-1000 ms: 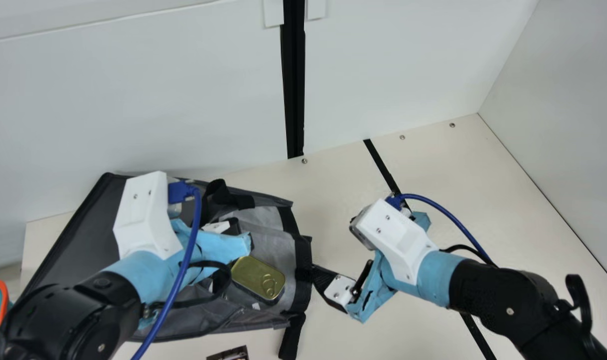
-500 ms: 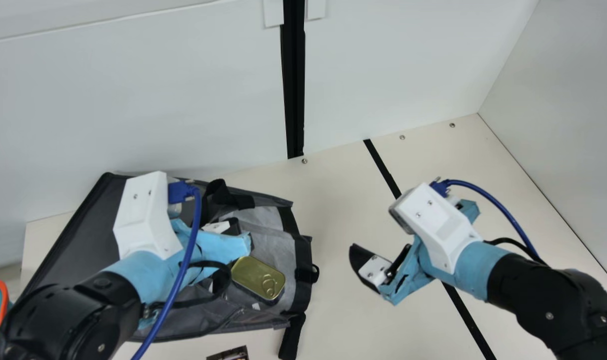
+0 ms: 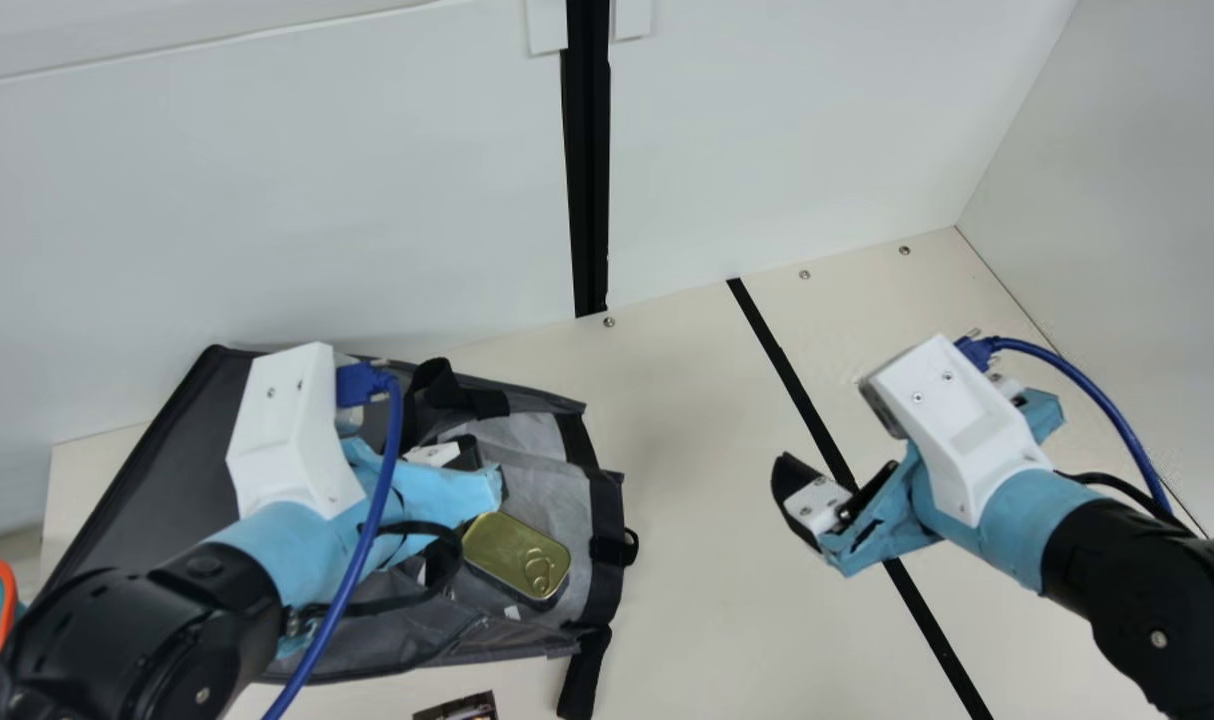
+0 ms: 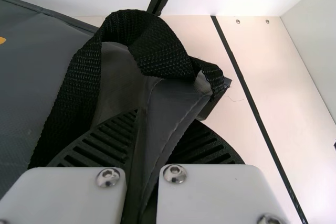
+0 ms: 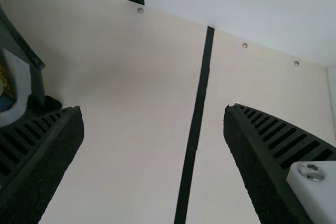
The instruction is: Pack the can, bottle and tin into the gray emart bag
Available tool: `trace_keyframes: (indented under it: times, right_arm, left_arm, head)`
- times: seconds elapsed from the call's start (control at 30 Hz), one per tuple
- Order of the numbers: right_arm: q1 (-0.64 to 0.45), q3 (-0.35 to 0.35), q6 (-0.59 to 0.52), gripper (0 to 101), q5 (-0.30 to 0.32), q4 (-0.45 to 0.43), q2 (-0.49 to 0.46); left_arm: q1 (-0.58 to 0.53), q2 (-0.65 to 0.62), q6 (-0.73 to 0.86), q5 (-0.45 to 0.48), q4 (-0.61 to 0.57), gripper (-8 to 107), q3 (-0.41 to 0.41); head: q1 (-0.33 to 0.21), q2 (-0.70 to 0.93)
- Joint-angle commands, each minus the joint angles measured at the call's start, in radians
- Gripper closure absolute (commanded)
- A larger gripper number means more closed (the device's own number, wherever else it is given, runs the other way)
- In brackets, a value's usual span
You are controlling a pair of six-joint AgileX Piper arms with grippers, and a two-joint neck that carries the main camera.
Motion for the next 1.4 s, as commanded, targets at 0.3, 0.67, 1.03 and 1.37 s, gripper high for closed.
trace_keyframes:
  times: [0.3,0.67,1.03,1.37]
  right_arm:
    - [-0.039,-0.065,0.158,10,0.071,-0.139,-0.007]
    - [-0.053,-0.138,0.3,10,0.158,-0.262,-0.018]
    - [-0.048,-0.201,0.417,10,0.236,-0.369,-0.027]
    - [-0.052,-0.259,0.478,10,0.302,-0.424,-0.034]
  left_arm:
    - [0.0,0.0,0.0,0.0,0.0,89,0.0]
    - [0.0,0.0,0.0,0.0,0.0,89,0.0]
    - [0.0,0.0,0.0,0.0,0.0,89,0.0]
    - [0.0,0.0,0.0,0.0,0.0,89,0.0]
  head:
    - [-0.023,-0.001]
    - [-0.023,-0.001]
    - [-0.023,-0.001]
    - [-0.023,-0.001]
